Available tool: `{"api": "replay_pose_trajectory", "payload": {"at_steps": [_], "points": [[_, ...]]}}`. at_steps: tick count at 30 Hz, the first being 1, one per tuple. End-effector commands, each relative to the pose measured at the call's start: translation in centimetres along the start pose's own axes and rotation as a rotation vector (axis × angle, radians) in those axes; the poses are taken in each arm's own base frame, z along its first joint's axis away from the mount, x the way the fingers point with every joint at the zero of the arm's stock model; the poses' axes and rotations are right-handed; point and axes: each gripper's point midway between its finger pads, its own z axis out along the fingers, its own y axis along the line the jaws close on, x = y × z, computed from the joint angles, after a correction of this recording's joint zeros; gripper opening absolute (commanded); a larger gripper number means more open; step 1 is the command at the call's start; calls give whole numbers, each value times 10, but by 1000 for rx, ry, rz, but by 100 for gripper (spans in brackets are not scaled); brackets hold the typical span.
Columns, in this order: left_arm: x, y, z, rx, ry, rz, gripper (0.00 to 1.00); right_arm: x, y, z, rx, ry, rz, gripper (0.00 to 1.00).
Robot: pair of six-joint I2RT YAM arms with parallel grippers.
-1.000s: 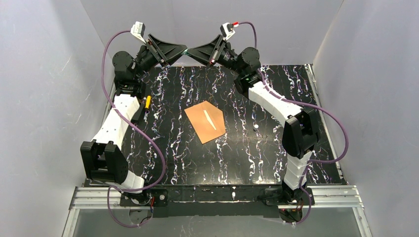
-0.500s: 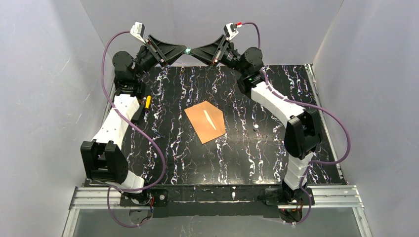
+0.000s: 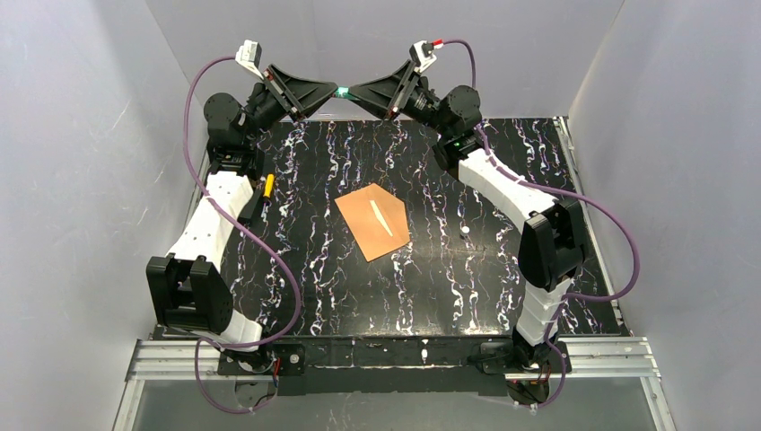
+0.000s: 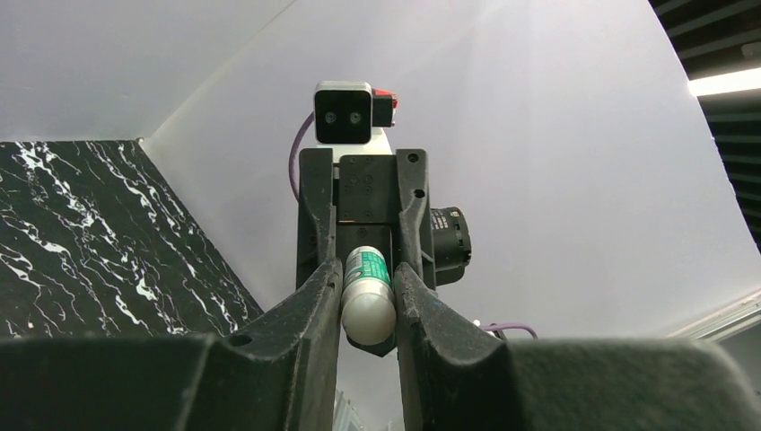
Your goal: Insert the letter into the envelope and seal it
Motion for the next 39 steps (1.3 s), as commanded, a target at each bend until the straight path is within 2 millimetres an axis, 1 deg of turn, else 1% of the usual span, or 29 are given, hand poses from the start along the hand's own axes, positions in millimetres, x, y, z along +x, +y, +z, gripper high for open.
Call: {"api": "replay_pose_trajectory", "payload": {"at_steps": [1, 4, 9, 14, 18, 22, 25, 30, 32, 34, 35, 37, 39], "points": [[-6, -21, -4, 40, -29, 54, 0, -6, 34, 5, -99, -31, -58, 53], [-5, -20, -4, 39, -26, 50, 0, -6, 37, 7, -121, -32, -45, 54], [-4, -18, -4, 36, -24, 47, 0, -4, 32, 10, -112, -18, -33, 53], [-5, -16, -2, 34, -30, 42, 0, 2, 35, 16, -129, -9, -28, 51], [-7, -18, -2, 38, -31, 45, 0, 1, 38, 22, -139, -5, -28, 46], [-6, -19, -2, 38, -31, 47, 0, -1, 36, 27, -133, 6, -32, 41], [-6, -20, -3, 40, -30, 50, 0, -1, 35, 27, -129, 1, -27, 35], [-5, -21, -3, 42, -26, 52, 0, -2, 32, 26, -115, -6, -32, 9], [-5, -21, -3, 42, -26, 50, 1, -1, 29, 24, -102, -7, -37, 1], [-4, -19, -4, 38, -27, 48, 25, 1, 22, 21, -74, -5, -40, 1], [-4, -19, -5, 36, -31, 52, 35, 1, 17, 19, -55, -5, -46, 1], [-4, -16, -8, 25, -39, 66, 54, 4, 0, 11, 4, -4, -50, 1], [-3, -6, -15, -17, -56, 68, 71, 2, -15, 0, 71, -8, -69, 1]]}}
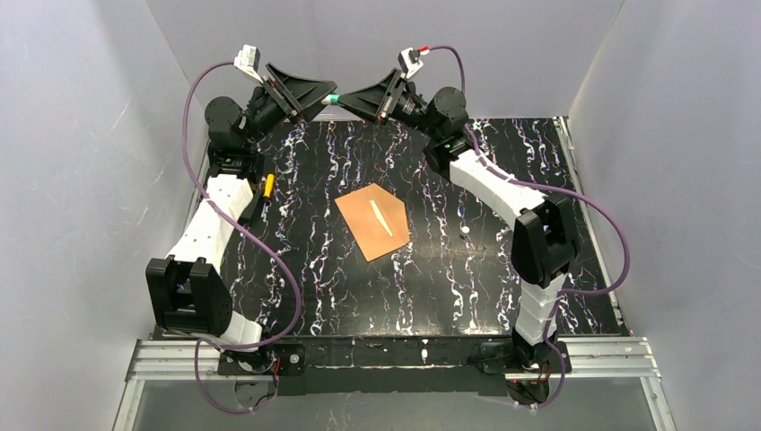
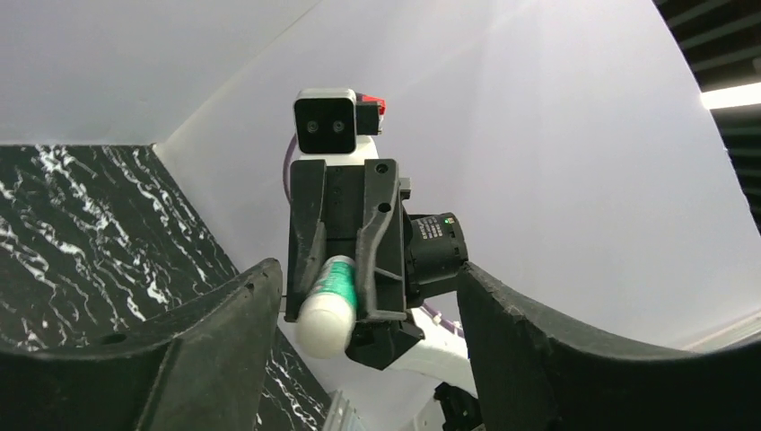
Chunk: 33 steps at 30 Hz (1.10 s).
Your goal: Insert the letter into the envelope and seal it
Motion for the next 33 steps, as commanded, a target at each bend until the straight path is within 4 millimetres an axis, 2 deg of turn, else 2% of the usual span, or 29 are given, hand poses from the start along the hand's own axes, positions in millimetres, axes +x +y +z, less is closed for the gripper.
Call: {"api": "replay_pose_trajectory", "payload": {"at_steps": [1, 3, 5, 6, 8, 10, 12, 15, 16, 18, 21, 23, 25, 28, 30, 31, 33], "points": [[1, -3, -19, -43, -33, 49, 77, -10, -1, -23, 88, -26, -97, 1], [6, 20, -29, -127, -14, 20, 82, -14, -15, -37, 155, -42, -116, 1], [15, 41, -41, -194, 10, 25, 96, -16, -30, -49, 225, -46, -130, 1], [20, 54, -48, -243, 20, 19, 98, -15, -39, -56, 267, -42, -135, 1], [31, 83, -67, -354, 37, 29, 98, -9, -57, -69, 345, -12, -198, 1], [41, 113, -92, -524, 52, 76, 98, 2, -89, -88, 494, 60, -265, 1], [48, 144, -123, -725, 94, 173, 98, 15, -124, -115, 669, 135, -342, 1], [54, 173, -165, -970, 139, 208, 98, 39, -160, -156, 880, 252, -420, 1], [54, 177, -166, -989, 166, 202, 98, 48, -168, -166, 924, 291, -445, 1], [70, 178, -164, -971, 259, 118, 98, 68, -181, -180, 994, 368, -479, 1], [86, 183, -148, -879, 281, 5, 98, 96, -196, -191, 1045, 443, -500, 1], [99, 196, -145, -878, 272, -62, 98, 113, -205, -194, 1058, 485, -490, 1], [120, 216, -146, -912, 309, -152, 97, 128, -214, -198, 1076, 523, -480, 1], [148, 238, -138, -921, 379, -330, 71, 143, -226, -201, 1097, 568, -481, 1], [158, 248, -125, -902, 411, -375, 56, 147, -232, -203, 1114, 577, -490, 1], [164, 254, -118, -895, 434, -385, 51, 148, -235, -202, 1119, 576, -496, 1], [170, 261, -100, -869, 466, -379, 49, 149, -241, -200, 1120, 575, -504, 1]]}}
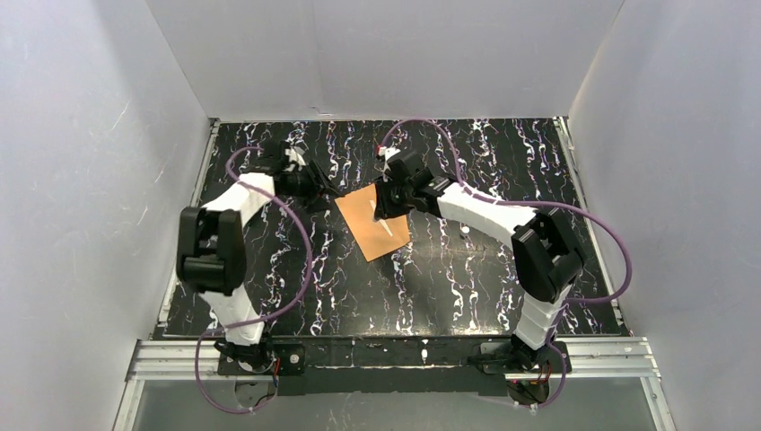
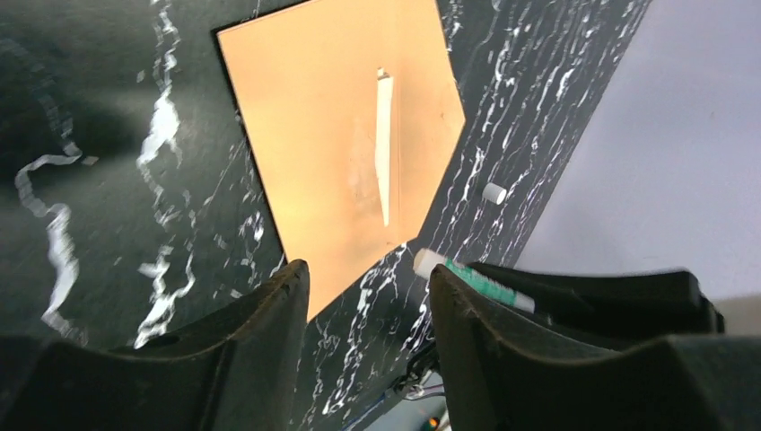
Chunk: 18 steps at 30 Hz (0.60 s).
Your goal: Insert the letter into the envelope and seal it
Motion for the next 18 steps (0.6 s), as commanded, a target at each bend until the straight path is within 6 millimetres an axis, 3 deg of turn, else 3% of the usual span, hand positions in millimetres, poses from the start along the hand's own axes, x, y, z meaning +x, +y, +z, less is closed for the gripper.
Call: {"api": "replay_pose_trajectory", "payload": {"at_steps": [1, 4, 7, 11, 18], "points": [[6, -40, 27, 95, 91, 13, 49, -4, -9, 13, 58, -24, -39, 1], [1, -46, 51, 97, 99, 18, 49, -3, -13, 26, 87, -21, -49, 1], [-5, -38, 71, 70, 76, 13, 48, 0, -12, 37, 96, -7, -67, 1], [-7, -20, 92, 27, 82, 1, 43, 0, -9, 45, 97, 1, -98, 1], [7, 13, 113, -36, 147, -15, 29, -1, -10, 51, 100, -5, -104, 1]]}}
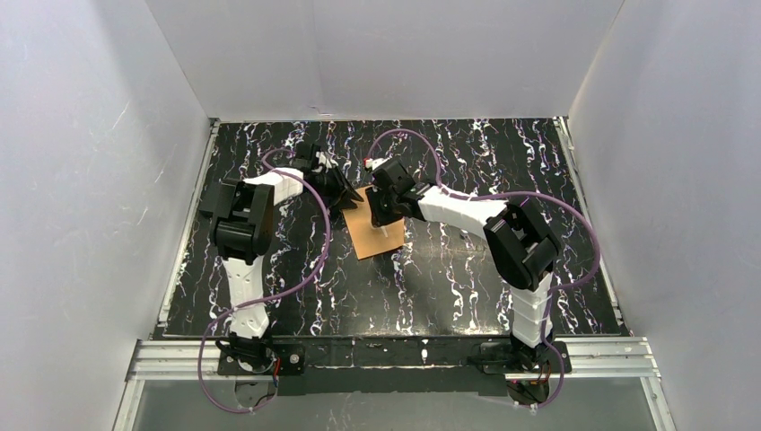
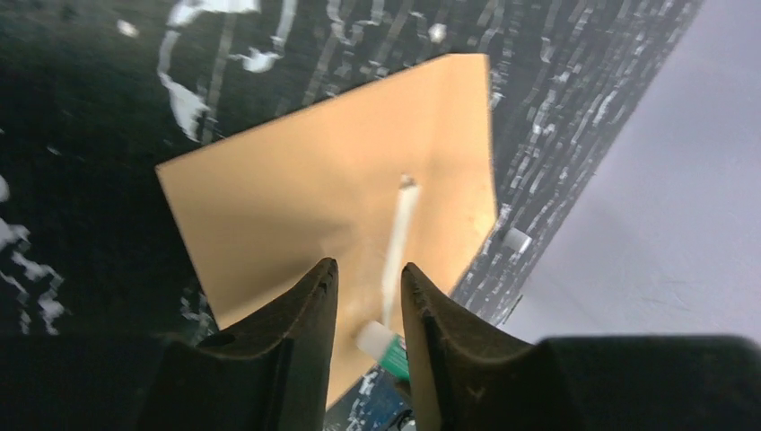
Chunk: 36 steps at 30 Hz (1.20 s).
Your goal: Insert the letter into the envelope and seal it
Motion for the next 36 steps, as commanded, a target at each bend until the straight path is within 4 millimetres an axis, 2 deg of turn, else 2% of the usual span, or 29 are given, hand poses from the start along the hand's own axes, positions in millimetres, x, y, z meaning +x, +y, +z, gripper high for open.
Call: {"api": "replay_pose_trajectory", "payload": {"at_steps": [1, 7, 14, 18, 26, 30, 36], "points": [[3, 14, 4, -47, 22, 4, 28, -29, 4, 0, 2, -83, -24, 1], [20, 44, 4, -162, 75, -29, 25, -26, 4, 8, 2, -72, -30, 1], [39, 73, 5, -265, 130, -81, 25, -11, -4, 24, 27, -44, -47, 1], [46, 79, 4, -278, 160, -83, 25, -10, -7, 32, 44, -39, -48, 1], [50, 83, 5, -291, 187, -77, 25, -31, -5, 47, 60, -73, -41, 1], [47, 83, 4, -313, 173, -101, 25, -29, -8, 45, 79, -53, -41, 1], [38, 90, 3, -385, 108, -183, 25, -3, -13, 22, 87, 35, -75, 1]]}}
